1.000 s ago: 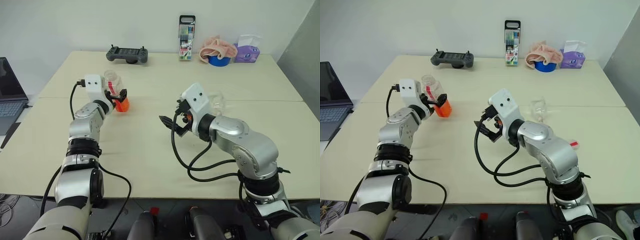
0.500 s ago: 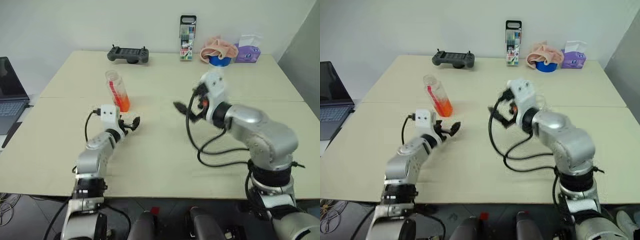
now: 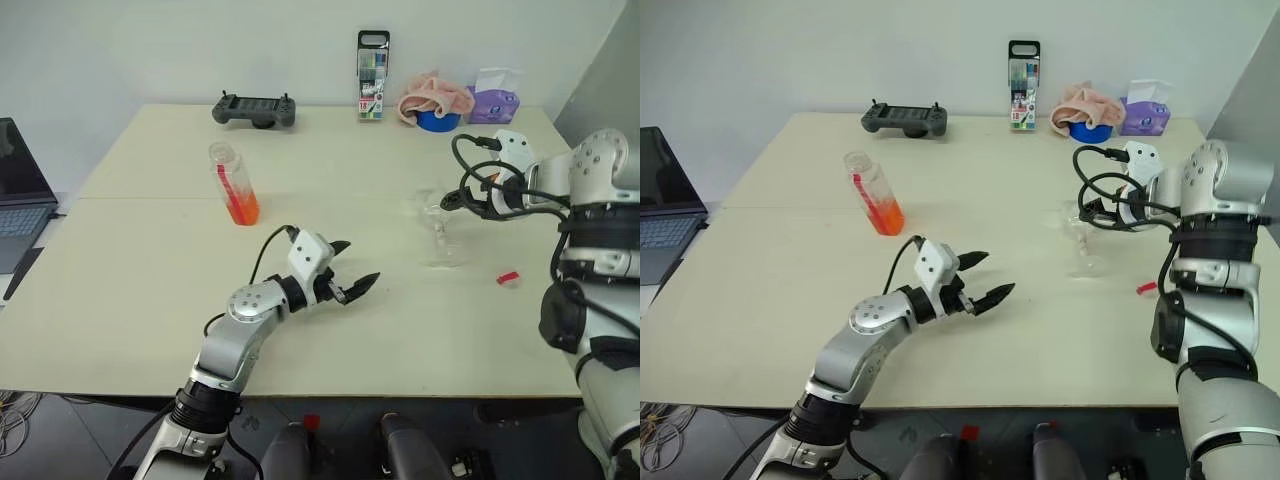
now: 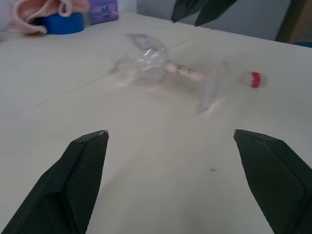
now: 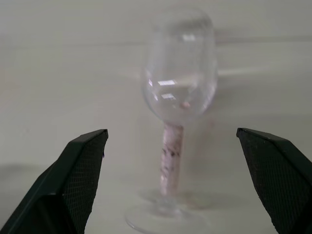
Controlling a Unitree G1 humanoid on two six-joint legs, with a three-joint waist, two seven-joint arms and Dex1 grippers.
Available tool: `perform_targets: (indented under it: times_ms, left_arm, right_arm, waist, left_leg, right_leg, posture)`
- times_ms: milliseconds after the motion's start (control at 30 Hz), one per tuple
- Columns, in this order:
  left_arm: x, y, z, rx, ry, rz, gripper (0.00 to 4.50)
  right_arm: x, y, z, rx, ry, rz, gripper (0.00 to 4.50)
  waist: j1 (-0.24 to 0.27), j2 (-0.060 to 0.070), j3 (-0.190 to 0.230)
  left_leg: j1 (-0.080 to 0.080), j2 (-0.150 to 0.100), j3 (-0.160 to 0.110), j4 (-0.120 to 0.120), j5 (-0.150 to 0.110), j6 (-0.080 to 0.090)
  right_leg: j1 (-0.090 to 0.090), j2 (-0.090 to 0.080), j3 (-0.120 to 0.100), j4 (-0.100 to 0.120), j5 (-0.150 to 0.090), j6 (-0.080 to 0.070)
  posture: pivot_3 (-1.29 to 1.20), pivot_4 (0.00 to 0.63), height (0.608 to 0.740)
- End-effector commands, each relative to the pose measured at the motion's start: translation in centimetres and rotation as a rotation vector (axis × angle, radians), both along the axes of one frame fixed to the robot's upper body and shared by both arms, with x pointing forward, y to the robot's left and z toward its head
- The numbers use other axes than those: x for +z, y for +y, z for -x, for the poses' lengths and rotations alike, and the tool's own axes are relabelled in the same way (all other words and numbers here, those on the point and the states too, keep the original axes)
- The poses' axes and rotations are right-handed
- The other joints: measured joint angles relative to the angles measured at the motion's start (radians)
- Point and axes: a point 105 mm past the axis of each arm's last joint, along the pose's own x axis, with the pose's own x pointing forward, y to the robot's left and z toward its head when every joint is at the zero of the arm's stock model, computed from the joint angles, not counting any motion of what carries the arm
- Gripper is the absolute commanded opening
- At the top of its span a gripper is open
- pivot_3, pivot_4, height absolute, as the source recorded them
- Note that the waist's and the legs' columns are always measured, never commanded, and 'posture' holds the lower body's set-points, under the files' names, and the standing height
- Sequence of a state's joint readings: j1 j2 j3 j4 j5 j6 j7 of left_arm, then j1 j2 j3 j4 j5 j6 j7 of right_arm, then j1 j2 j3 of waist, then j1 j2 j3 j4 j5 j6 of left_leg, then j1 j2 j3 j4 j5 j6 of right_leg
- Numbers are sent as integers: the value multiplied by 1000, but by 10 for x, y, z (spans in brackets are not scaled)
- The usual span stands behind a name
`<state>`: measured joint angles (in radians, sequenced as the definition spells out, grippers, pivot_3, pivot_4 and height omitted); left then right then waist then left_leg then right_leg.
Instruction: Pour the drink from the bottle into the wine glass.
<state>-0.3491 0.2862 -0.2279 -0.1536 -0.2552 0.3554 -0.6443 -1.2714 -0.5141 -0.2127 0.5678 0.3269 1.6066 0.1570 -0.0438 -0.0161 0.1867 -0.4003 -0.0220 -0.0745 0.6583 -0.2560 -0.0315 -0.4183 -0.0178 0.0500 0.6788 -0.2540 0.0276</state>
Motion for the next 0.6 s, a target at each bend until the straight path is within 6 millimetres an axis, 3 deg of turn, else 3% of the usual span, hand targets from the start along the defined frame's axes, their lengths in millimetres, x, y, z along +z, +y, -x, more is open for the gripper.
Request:
perform_targets:
  times_ms: [33, 200, 600]
  left_arm:
    - [12, -12, 14, -63, -96, -6, 4443]
    - [10, -9, 27, -90, -159, -51, 4443]
    - [7, -9, 32, -6, -162, -29, 4443]
  right_arm:
    - [3, -1, 1, -2, 74, -30, 4500]
    - [2, 20, 2, 95, 166, -22, 4500]
    - [-31, 17, -13, 225, 193, 197, 4500]
  waist:
    - [0, 0, 0]
    - [-3, 0, 0]
    - [-3, 0, 0]
  left_leg:
    - [0, 0, -1, -1, 0, 0]
    - [0, 0, -1, -2, 0, 1]
    - [-1, -1, -3, 0, 1, 1]
  right_leg:
    - [0, 0, -1, 0, 0, 0]
    - [-1, 1, -1, 1, 0, 0]
    - [-1, 3, -2, 1, 0, 1]
  posture:
    - [0, 150, 740]
    - [0, 150, 740]
    - [0, 150, 740]
